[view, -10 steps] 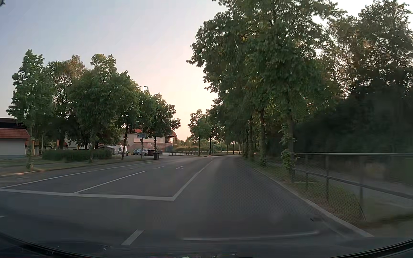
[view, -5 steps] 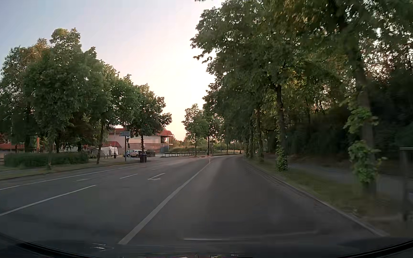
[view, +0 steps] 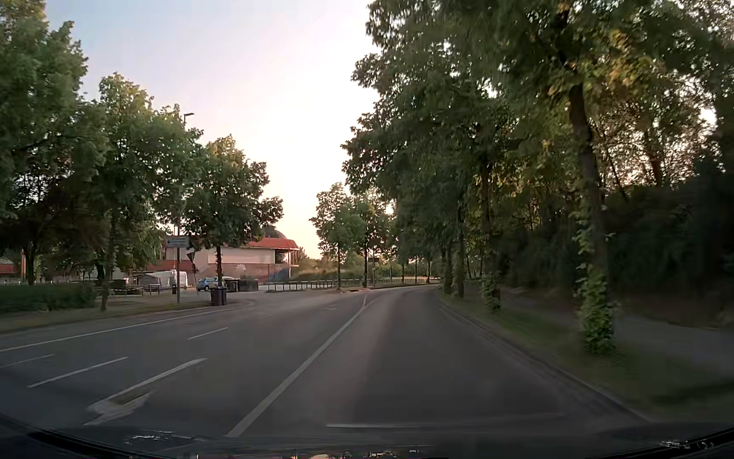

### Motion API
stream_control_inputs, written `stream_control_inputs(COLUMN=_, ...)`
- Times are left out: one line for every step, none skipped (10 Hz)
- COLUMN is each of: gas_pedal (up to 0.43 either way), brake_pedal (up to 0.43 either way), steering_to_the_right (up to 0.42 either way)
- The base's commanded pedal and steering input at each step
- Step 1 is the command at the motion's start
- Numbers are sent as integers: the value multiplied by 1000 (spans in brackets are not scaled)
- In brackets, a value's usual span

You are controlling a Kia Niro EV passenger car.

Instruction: Follow the waypoints while adhering to traffic rules and regulations

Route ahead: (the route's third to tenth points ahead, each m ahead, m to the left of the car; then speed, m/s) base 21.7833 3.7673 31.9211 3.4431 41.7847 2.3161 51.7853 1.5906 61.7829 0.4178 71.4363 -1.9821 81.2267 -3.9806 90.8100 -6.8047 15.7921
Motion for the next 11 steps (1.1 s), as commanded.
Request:
stream_control_inputs(gas_pedal=299, brake_pedal=12, steering_to_the_right=2)
stream_control_inputs(gas_pedal=299, brake_pedal=18, steering_to_the_right=2)
stream_control_inputs(gas_pedal=299, brake_pedal=18, steering_to_the_right=2)
stream_control_inputs(gas_pedal=299, brake_pedal=18, steering_to_the_right=2)
stream_control_inputs(gas_pedal=299, brake_pedal=18, steering_to_the_right=2)
stream_control_inputs(gas_pedal=287, brake_pedal=12, steering_to_the_right=2)
stream_control_inputs(gas_pedal=260, brake_pedal=12, steering_to_the_right=2)
stream_control_inputs(gas_pedal=248, brake_pedal=18, steering_to_the_right=2)
stream_control_inputs(gas_pedal=220, brake_pedal=18, steering_to_the_right=3)
stream_control_inputs(gas_pedal=209, brake_pedal=12, steering_to_the_right=2)
stream_control_inputs(gas_pedal=209, brake_pedal=18, steering_to_the_right=2)
